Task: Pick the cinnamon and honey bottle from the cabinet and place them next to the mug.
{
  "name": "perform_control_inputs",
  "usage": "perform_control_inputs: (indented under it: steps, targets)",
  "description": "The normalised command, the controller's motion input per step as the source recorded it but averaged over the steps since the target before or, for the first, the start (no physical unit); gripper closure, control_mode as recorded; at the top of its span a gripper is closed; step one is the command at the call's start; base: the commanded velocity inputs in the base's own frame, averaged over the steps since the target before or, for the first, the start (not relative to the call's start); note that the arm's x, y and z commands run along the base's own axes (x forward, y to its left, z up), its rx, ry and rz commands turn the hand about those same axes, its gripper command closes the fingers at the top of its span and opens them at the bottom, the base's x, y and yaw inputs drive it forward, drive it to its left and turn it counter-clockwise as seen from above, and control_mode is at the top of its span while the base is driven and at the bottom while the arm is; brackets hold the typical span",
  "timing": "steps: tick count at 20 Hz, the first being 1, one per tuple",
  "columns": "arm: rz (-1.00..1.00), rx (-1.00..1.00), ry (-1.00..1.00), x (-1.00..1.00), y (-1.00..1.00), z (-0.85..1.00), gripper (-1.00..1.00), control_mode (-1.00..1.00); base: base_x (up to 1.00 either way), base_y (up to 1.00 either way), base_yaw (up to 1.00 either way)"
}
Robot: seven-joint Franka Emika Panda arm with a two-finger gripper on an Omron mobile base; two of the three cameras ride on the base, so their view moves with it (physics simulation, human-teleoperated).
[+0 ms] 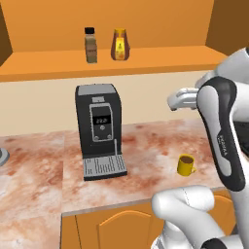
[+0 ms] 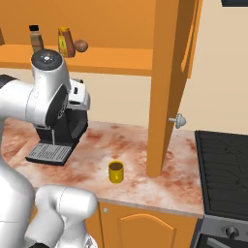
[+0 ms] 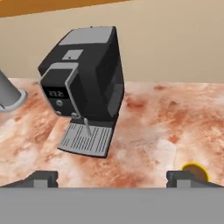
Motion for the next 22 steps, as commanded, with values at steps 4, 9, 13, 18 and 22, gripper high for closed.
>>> perform_control_inputs:
  steps: [4, 9, 13, 18, 22]
  targets:
    - [0.00, 0.01, -0.20, -0.02, 0.21, 0.97, -1.00, -1.00, 0.00, 0.00, 0.00]
    - [-0.01, -0.01, -0.23, 0.09, 0.68, 0.72, -1.00, -1.00, 0.00, 0.00, 0.00]
    - [-0.08, -0.11, -0.21, 0.38, 0.79, 0.13, -1.00, -1.00, 0.00, 0.00, 0.00]
    - [-0.09, -0.09, -0.04, 0.56, 0.35, 0.02, -1.00, -1.00, 0.00, 0.00, 0.00]
    - [0.00, 0.02, -0.04, 0.68, -0.24, 0.02, -1.00, -1.00, 0.00, 0.00, 0.00]
